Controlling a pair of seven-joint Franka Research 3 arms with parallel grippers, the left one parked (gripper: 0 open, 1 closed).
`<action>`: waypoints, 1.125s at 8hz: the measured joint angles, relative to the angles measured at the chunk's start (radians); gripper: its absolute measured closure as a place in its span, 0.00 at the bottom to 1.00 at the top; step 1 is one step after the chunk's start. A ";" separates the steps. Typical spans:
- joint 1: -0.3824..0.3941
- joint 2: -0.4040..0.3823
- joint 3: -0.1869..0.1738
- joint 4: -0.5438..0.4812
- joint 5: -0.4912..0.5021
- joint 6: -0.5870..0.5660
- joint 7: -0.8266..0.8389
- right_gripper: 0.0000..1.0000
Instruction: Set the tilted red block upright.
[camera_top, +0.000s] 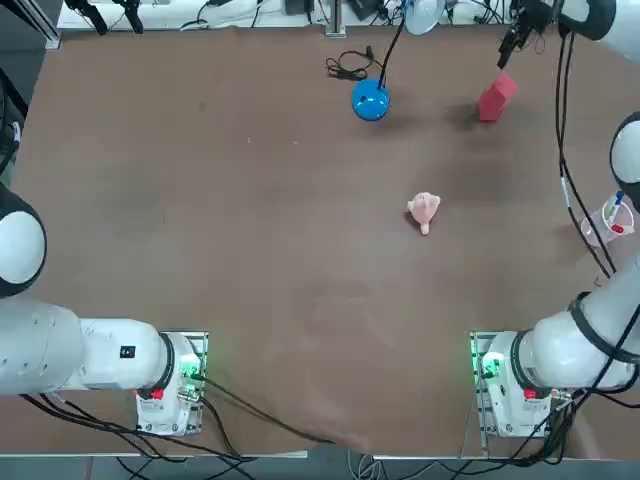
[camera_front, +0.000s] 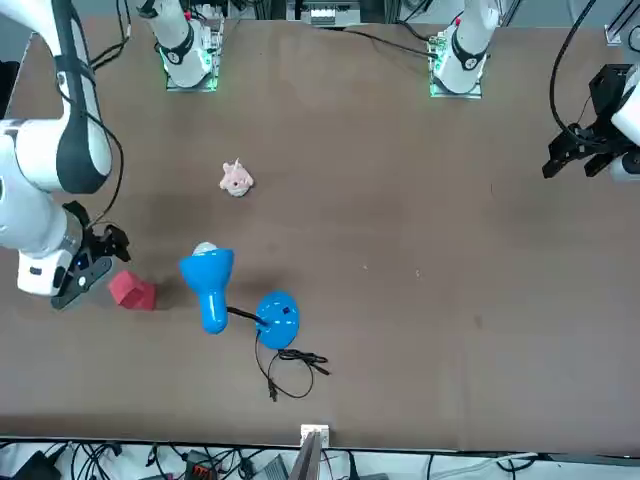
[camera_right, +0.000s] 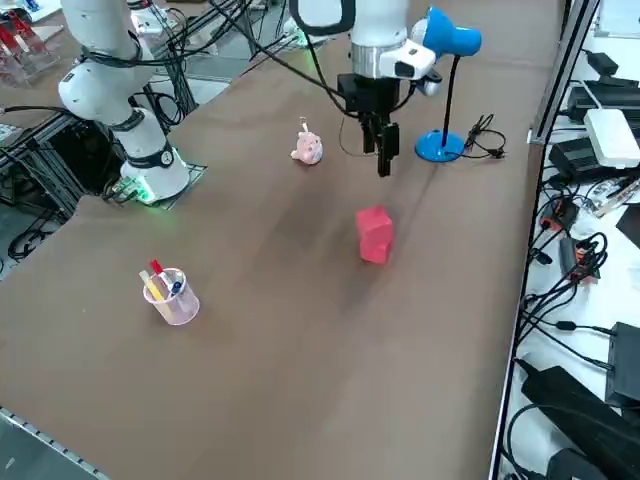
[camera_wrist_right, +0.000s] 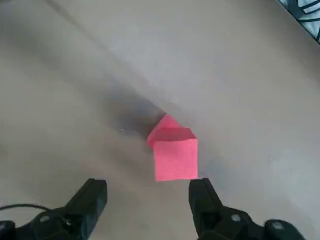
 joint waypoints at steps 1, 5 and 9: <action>-0.006 0.013 -0.001 0.000 0.000 0.000 -0.020 0.00; -0.024 0.071 -0.002 0.000 0.000 0.038 -0.113 0.00; -0.046 0.104 -0.002 0.001 0.006 0.073 -0.120 0.01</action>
